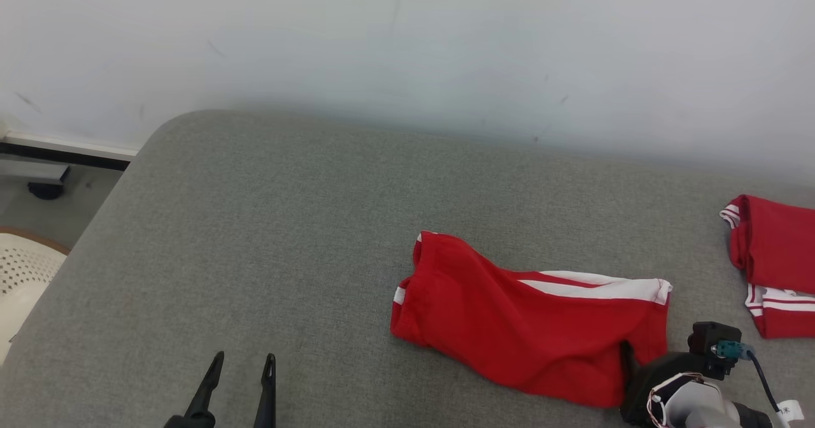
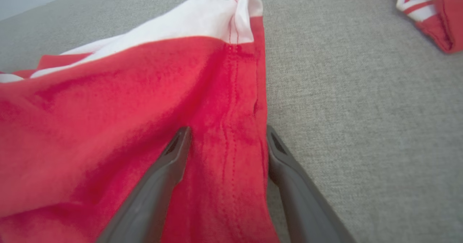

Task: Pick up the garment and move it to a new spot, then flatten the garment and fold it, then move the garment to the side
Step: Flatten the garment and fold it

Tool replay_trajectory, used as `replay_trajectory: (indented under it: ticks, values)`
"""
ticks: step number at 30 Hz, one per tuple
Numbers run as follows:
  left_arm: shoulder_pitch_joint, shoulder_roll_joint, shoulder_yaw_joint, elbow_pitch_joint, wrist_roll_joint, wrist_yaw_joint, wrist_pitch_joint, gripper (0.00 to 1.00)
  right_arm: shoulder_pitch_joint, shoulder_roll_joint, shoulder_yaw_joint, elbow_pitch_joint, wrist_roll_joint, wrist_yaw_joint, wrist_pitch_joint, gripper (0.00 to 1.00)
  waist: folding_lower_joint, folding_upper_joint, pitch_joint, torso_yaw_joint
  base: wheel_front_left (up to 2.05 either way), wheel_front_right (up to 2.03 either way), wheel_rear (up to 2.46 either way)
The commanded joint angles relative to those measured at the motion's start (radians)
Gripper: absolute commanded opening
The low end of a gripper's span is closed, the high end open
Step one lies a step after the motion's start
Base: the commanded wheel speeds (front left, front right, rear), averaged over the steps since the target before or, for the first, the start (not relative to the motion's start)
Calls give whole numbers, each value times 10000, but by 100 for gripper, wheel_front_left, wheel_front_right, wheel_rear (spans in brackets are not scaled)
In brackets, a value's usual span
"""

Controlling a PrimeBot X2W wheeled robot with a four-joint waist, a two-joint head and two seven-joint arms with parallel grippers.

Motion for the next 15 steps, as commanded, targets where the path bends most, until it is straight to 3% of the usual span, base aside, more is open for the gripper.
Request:
replay_trajectory:
  ticks: [1,3,7,15]
  values:
    - [-86,-19,4,33,113,-16,-21,100,96,137,38,172,46,-20,233,100,0,0,18,57,0,0,0]
    - [-125,-19,28,57,117,-27,-21,100,129,132,94,213,63,-18,346,0,0,0,17,82,0,0,0]
    - [-42,-26,147,102,70,-19,-21,100,280,-97,170,234,44,-21,154,0,0,0,-68,-13,0,0,0]
    - [235,-97,138,125,-127,22,-21,100,555,-1223,339,213,68,-27,-350,0,0,0,-297,-413,0,0,0]
